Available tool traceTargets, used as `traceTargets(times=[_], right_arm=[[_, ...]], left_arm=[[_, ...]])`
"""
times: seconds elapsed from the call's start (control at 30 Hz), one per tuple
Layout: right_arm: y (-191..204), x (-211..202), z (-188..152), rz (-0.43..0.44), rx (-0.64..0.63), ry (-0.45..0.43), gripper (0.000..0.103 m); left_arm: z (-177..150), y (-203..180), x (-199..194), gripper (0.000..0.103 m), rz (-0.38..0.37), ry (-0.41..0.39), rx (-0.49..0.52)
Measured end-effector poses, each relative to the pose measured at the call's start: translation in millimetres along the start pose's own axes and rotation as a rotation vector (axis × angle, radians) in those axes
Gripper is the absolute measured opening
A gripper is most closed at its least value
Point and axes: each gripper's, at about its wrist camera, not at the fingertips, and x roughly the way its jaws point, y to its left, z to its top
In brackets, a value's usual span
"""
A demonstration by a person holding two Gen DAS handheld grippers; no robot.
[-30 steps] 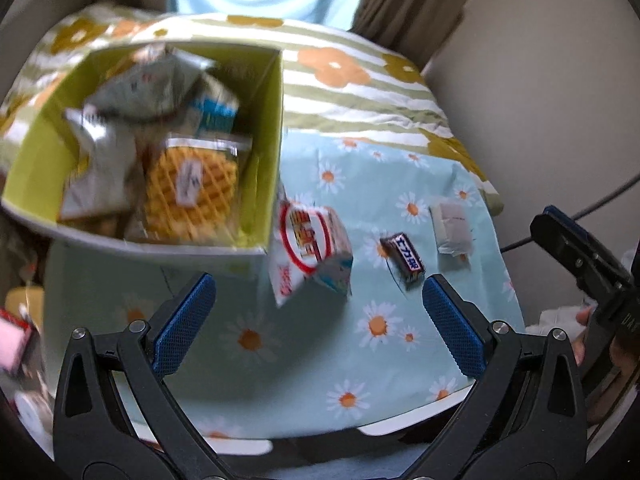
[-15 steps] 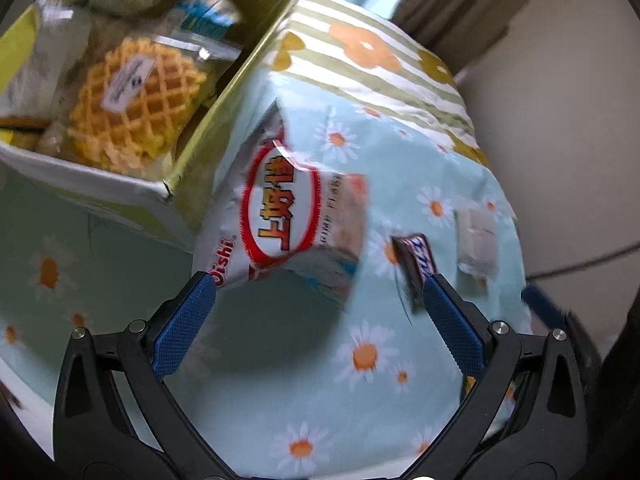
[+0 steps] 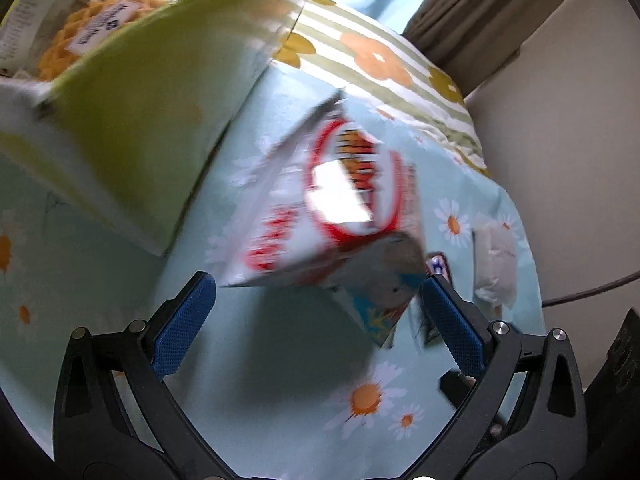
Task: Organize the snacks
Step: 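Grasp the Oishi shrimp flakes bag with the left tool while the right tool grasps the chocolate bar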
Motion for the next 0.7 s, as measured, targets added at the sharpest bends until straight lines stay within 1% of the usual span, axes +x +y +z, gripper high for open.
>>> traceTargets(times=[0.07, 0.2, 0.33, 0.4, 0.43, 0.47, 0.5, 0.53, 0.6, 0.67, 0.7], right_arm=[[-0.7, 0.6, 0.0, 0.001, -0.004, -0.005, 0.093], [-2.6, 3.3, 1.2, -0.001, -0.002, -0.004, 0.093], [-5.7, 9.3, 2.4, 0.002, -0.005, 0.002, 0.093], [-5.7, 12.6, 3.7, 0.004, -0.012, 0.003, 0.088], [-5.5, 14.4, 4.5, 0.007, -0.017, 0.007, 0.084], [-5.2, 17.2, 5.5, 0.012, -0.021, 0.013, 0.083], [-4.8, 19.7, 6.4, 0.011, -0.026, 0.015, 0.080], [-4.3, 21.5, 7.1, 0.012, -0.029, 0.016, 0.077], [-3.4, 26.2, 9.0, 0.017, -0.032, 0.021, 0.075], [-1.4, 29.6, 9.8, 0.012, -0.040, 0.022, 0.074], [-0.8, 31.4, 10.7, 0.008, -0.046, 0.023, 0.073]], left_arm=[[3.6, -5.4, 2.8, 0.102, -0.012, -0.011, 0.000], [14.0, -14.1, 7.1, 0.102, -0.005, -0.037, 0.016], [21.2, -16.9, 14.0, 0.102, 0.000, -0.050, 0.010], [23.8, -18.1, 18.4, 0.102, 0.019, -0.054, 0.015], [24.4, -18.7, 19.7, 0.099, 0.029, -0.053, 0.019], [24.4, -18.6, 19.8, 0.096, 0.039, -0.053, 0.023], [24.3, -16.7, 20.3, 0.090, 0.043, -0.050, 0.028], [24.2, -14.7, 20.2, 0.086, 0.040, -0.049, 0.028], [24.2, -11.8, 18.4, 0.078, 0.042, -0.053, 0.029], [24.7, -9.9, 18.8, 0.076, 0.038, -0.051, 0.034], [25.3, -9.4, 18.7, 0.072, 0.039, -0.052, 0.037]])
